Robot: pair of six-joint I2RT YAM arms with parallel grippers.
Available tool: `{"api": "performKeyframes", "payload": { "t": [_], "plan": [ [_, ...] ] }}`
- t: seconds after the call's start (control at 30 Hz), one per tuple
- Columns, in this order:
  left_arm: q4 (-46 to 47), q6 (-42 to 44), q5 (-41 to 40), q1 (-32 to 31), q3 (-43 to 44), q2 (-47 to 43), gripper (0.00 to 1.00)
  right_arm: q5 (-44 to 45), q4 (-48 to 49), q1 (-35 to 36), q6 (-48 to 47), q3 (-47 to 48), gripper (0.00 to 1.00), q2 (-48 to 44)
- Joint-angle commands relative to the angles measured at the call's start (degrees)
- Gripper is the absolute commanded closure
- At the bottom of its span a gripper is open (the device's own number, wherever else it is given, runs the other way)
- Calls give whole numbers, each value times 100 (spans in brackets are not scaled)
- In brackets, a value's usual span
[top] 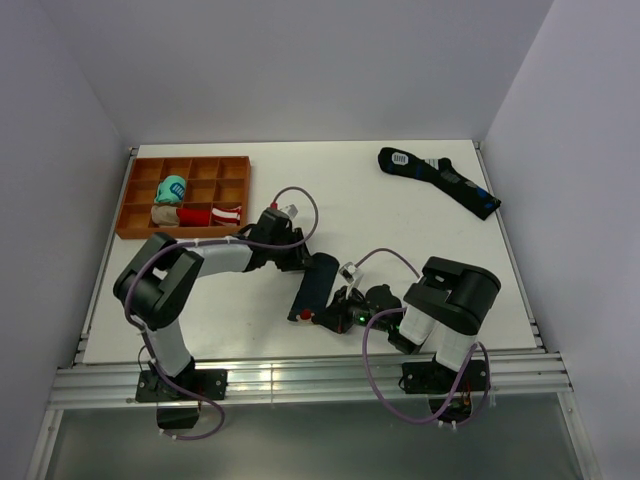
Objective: Roll the socks
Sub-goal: Roll the sock at the center of the board.
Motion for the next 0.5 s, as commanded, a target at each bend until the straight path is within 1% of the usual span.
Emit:
{"api": "performKeyframes", "payload": {
  "t": [0.0, 0.03, 0.07, 0.13, 0.17, 0.2, 0.27, 0.47],
  "plan": [
    [-913, 325, -723, -86, -49, 468, 64, -3, -670, -11, -132, -37, 91, 70],
    [-922, 308, -740, -94, -40, 486, 67, -12, -662, -11, -132, -37, 91, 79],
    [-931, 308, -758, -86, -39, 521, 74, -12, -644, -2, -123, -37, 91, 87],
    [-896, 299, -750, -86, -57, 530, 81, -12, -653, -2, -123, -28, 91, 96],
    [-887, 281, -758, -86, -74, 539, 89, -3, -670, -2, -115, -37, 91, 88],
    [-879, 273, -749, -86, -101, 539, 94, -12, -670, -2, -115, -46, 91, 70],
    [-843, 229, -820, -77, -162, 469, 100, -12, -775, -37, -115, -46, 91, -26],
    [-615, -26, -1013, 107, -715, -5, 100, 120, -1522, -55, -176, 148, 91, -395]
  ]
}}
